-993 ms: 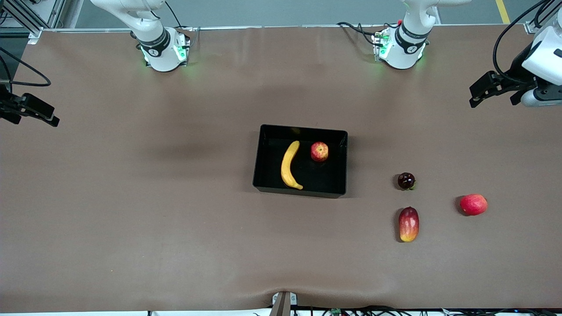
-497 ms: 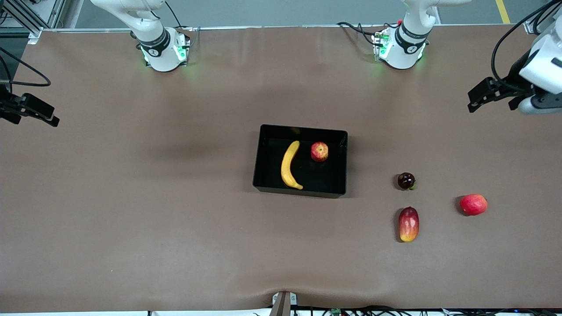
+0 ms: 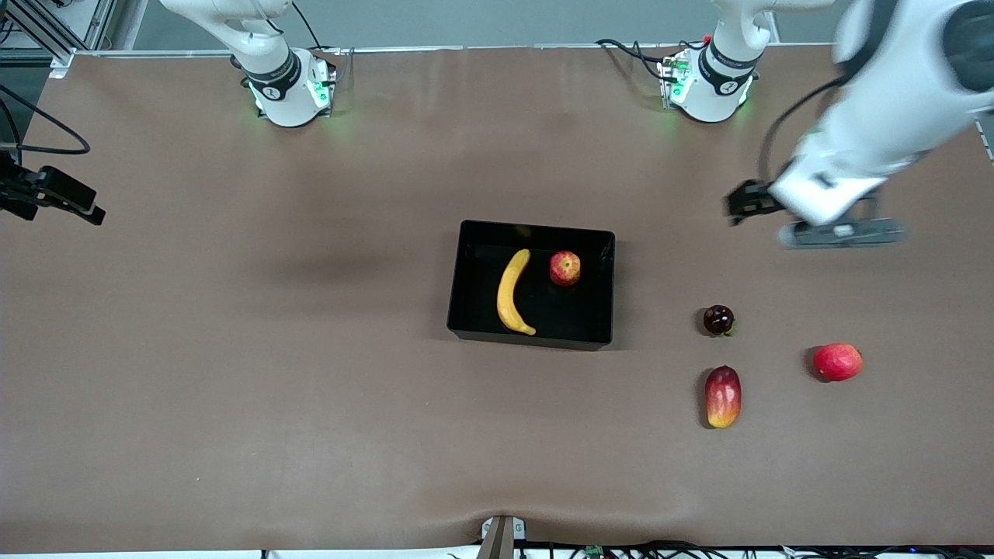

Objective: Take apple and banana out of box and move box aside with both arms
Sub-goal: 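Move the left gripper over the small apple inside the black tray, then grasp the small apple with the left gripper and lift it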

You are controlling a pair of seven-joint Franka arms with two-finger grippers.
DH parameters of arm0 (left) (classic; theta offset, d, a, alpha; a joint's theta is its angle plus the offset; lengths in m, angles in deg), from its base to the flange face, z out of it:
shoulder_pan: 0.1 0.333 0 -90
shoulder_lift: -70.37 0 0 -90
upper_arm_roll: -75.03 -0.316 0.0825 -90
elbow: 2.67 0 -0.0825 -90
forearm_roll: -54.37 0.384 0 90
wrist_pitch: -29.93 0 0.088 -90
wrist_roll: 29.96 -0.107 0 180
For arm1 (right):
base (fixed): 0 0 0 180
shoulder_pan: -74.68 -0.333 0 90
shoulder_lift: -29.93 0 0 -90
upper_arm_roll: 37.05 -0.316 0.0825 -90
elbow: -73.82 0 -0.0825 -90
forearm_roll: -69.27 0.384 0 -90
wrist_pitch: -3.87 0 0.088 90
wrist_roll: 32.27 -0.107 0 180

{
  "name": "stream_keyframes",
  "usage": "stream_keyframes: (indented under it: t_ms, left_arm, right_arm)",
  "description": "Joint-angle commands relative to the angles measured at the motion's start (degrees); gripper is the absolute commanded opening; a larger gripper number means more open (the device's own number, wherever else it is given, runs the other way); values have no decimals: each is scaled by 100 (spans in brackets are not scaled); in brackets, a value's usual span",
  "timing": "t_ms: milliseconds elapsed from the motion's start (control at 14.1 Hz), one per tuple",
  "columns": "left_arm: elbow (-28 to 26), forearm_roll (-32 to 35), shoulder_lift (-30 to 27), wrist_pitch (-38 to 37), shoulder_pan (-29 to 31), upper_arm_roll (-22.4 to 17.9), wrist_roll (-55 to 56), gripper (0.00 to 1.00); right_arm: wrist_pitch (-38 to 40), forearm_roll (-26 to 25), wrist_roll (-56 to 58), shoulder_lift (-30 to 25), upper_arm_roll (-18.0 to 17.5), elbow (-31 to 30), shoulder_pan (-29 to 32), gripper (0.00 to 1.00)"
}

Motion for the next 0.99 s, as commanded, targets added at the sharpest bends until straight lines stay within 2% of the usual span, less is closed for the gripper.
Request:
stream_keyframes:
  t_ms: [0,213,497,922]
  left_arm:
    - [-780,4,51,1027,4,331,253,100]
    - [-852,13,568,1679,-162,726,900,100]
    - [-843,995,1394,2374,-935,745,2352,100]
    - [-834,1094,2283,3218,-1288,727,3118,100]
  right_arm:
    - [13,47,41,9,-77,51,121,100]
    - [13,47,41,9,-77,51,121,100]
    - [4,47,41,27,-77,51,129,100]
    - [4,47,41,27,-77,51,129,100]
